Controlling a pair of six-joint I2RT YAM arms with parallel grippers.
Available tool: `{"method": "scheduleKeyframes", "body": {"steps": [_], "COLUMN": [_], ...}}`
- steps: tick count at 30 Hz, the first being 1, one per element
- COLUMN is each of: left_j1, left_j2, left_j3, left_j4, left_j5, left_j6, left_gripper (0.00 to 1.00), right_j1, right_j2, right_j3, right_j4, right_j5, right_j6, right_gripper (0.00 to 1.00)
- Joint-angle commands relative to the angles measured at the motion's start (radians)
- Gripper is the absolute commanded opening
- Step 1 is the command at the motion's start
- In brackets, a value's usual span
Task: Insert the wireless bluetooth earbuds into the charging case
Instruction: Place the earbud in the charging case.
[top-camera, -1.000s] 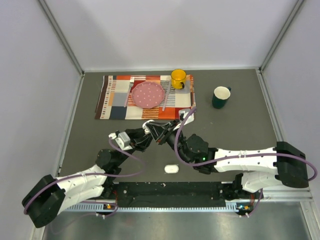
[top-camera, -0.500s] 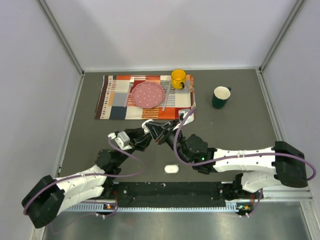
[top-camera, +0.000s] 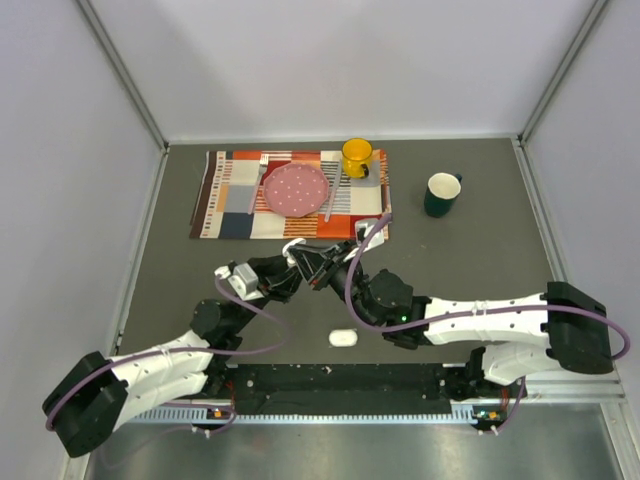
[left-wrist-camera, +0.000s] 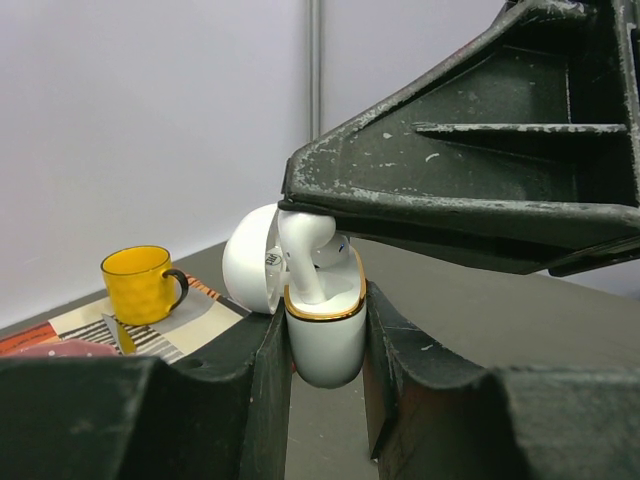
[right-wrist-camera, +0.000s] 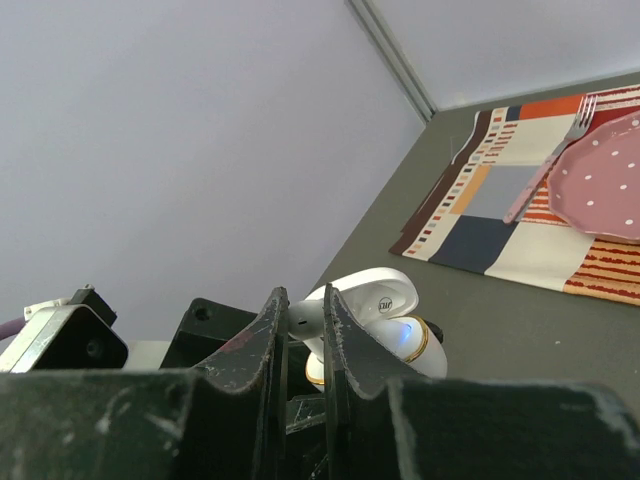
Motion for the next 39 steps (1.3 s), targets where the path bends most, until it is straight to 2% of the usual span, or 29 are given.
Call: {"method": "scheduleKeyframes", "body": {"steps": [1,14,20,21,23,30,39], "left_j1": [-0.006,-0.007,-0.007,-0.007,-0.007,-0.007,-0.007], "left_j2": [-0.03,-0.051,-0.056,-0.056,-0.059,-0.077,-0.108], "left_j3": [0.01,-0.001,-0.001,-0.002,-0.002,-0.01,-0.021], "left_j4": [0.151,0.165,0.146,0.14,0.131,0.085,0.054], "left_j5": [-0.039,-0.042,-0.022,-0.022,-0.021,-0.022,-0.027], "left_j6": [0.0,0.008,0.012,0.012,0.015,0.029,0.035], "left_gripper": [0.0,0.0,0.0,0.0,0.0,0.0,0.0], "right_j1": [0.041,0.054,0.055,0.054,0.054,0.055,0.055], "right_j2": [0.013,0.03,0.03,0.027,0.02,-0.005,-0.031], "right_j3": [0.029,0.052,0.083,0.089,0.104,0.159,0.21], "right_j4": [-0.01,-0.079,-0.12,-0.126,-0.136,-0.152,-0.159], "right_j5": [0.032,0.103,0.103,0.103,0.097,0.074,0.054], "right_j6": [-0.031,-0.076,-0.091,-0.094,-0.113,-0.191,-0.24], "right_gripper": [0.0,0.02,0.14,0.18,0.2,0.38,0.43]}}
